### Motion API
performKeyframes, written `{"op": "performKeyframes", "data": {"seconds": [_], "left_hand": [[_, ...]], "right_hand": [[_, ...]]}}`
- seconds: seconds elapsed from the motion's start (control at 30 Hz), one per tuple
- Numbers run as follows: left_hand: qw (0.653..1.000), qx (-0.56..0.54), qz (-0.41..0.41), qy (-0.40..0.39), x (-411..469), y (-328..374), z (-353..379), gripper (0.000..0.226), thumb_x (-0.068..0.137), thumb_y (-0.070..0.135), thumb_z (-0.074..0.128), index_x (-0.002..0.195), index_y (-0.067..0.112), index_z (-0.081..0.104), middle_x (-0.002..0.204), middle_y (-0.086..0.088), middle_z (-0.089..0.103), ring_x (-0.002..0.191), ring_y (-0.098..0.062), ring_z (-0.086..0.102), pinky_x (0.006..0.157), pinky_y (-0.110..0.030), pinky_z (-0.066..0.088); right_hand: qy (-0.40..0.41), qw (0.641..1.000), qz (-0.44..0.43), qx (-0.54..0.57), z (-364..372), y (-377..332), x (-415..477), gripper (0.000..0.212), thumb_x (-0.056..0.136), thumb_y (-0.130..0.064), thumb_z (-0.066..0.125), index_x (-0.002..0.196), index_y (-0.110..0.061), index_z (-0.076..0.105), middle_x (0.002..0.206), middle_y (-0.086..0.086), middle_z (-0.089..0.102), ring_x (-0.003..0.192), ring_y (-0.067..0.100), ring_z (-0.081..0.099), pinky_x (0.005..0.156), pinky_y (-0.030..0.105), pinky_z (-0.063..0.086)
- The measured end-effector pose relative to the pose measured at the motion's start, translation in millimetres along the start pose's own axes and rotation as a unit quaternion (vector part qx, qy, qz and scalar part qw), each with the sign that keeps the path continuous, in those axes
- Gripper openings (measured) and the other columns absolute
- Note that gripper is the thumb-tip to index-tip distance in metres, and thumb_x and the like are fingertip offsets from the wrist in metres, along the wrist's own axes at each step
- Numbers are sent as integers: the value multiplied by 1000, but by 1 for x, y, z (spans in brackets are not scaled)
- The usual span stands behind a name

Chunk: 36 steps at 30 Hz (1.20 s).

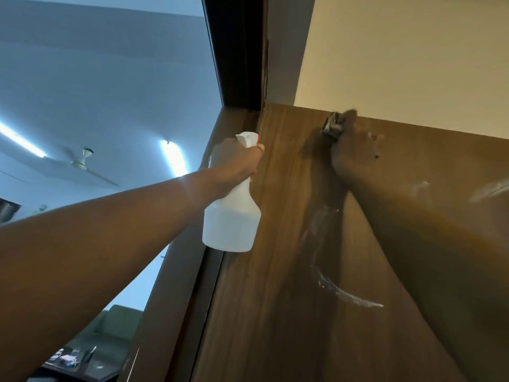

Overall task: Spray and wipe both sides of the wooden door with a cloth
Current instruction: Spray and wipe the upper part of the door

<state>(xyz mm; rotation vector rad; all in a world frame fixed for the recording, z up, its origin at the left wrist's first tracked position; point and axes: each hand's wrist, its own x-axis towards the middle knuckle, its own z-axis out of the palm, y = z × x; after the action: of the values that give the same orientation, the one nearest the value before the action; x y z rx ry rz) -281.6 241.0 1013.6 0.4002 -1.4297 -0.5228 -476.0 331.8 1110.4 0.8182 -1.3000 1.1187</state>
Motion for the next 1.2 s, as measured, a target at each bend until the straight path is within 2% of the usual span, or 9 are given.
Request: {"op": "performKeyframes", "data": {"seconds": [0.13, 0.27, 0.47, 0.6, 0.73, 0.8, 0.9, 1.0, 1.2], "left_hand": [[1000, 5, 14, -7, 7, -5, -1, 38, 87, 47, 56, 106, 14, 60, 92, -5, 68, 78, -24, 68, 79, -39, 58], [1000, 16, 8, -10, 9, -15, -9, 33, 88, 46, 56, 107, 20, 47, 89, -3, 60, 81, -24, 65, 79, -38, 57], [999, 8, 16, -38, 25, -18, -14, 38, 87, 48, 56, 108, 16, 57, 94, -6, 66, 80, -24, 67, 79, -39, 58], [999, -20, 15, -49, 35, -15, -14, 42, 85, 49, 56, 111, 15, 58, 95, -7, 67, 79, -26, 68, 79, -40, 58], [998, 2, 22, -54, 24, -10, -15, 43, 86, 51, 55, 109, 14, 58, 92, -7, 67, 75, -25, 68, 75, -37, 59], [997, -4, 26, -78, 18, -7, -14, 39, 87, 49, 55, 105, 15, 58, 89, -7, 67, 70, -24, 69, 65, -32, 59], [993, -16, 30, -109, 14, 0, -10, 32, 88, 45, 58, 101, 17, 57, 87, -7, 67, 66, -23, 69, 57, -28, 58], [992, -26, 29, -116, 16, 13, -6, 33, 87, 44, 58, 102, 15, 60, 90, -8, 67, 65, -24, 69, 51, -27, 55], [992, -30, 32, -115, 4, 43, 8, 33, 89, 45, 57, 101, 14, 60, 84, -7, 67, 53, -19, 67, 43, -22, 50]], "right_hand": [[-62, 994, -35, 80, 19, -20, -36, 67, 91, -19, 60, 147, -1, 28, 140, 23, 50, 134, 39, 43, 113, 43, 25], [-86, 960, -255, -77, 12, 14, -62, 65, 89, -33, 49, 151, -18, 37, 161, 7, 29, 152, 26, 15, 122, 55, 0], [-87, 993, -25, -81, 33, -30, 29, 65, 93, -49, 36, 152, -23, 33, 162, 11, 22, 149, 38, 17, 121, 59, 8], [-120, 974, -166, -94, 68, -88, 31, 68, 97, -57, 31, 157, -27, 19, 165, 4, 18, 152, 32, 10, 120, 58, 7], [-136, 951, -258, -97, 55, -63, -24, 72, 94, -62, 20, 159, -30, 15, 167, -2, 8, 154, 22, -1, 123, 52, -3], [-123, 954, -253, -103, 43, -31, -35, 71, 95, -61, 22, 159, -31, 16, 167, -1, 7, 154, 23, 1, 123, 50, -3], [-105, 980, -134, -101, 18, 0, -14, 65, 100, -54, 33, 158, -28, 19, 165, 7, 0, 151, 35, 5, 122, 51, 0], [-87, 987, -49, -126, 14, -1, 35, 64, 99, -52, 32, 155, -21, 27, 158, 15, 17, 147, 39, 16, 121, 53, 9], [-145, 965, -200, -87, 26, -14, 36, 68, 95, -48, 37, 155, -18, 23, 164, 8, 20, 153, 28, 4, 123, 46, -4]]}}
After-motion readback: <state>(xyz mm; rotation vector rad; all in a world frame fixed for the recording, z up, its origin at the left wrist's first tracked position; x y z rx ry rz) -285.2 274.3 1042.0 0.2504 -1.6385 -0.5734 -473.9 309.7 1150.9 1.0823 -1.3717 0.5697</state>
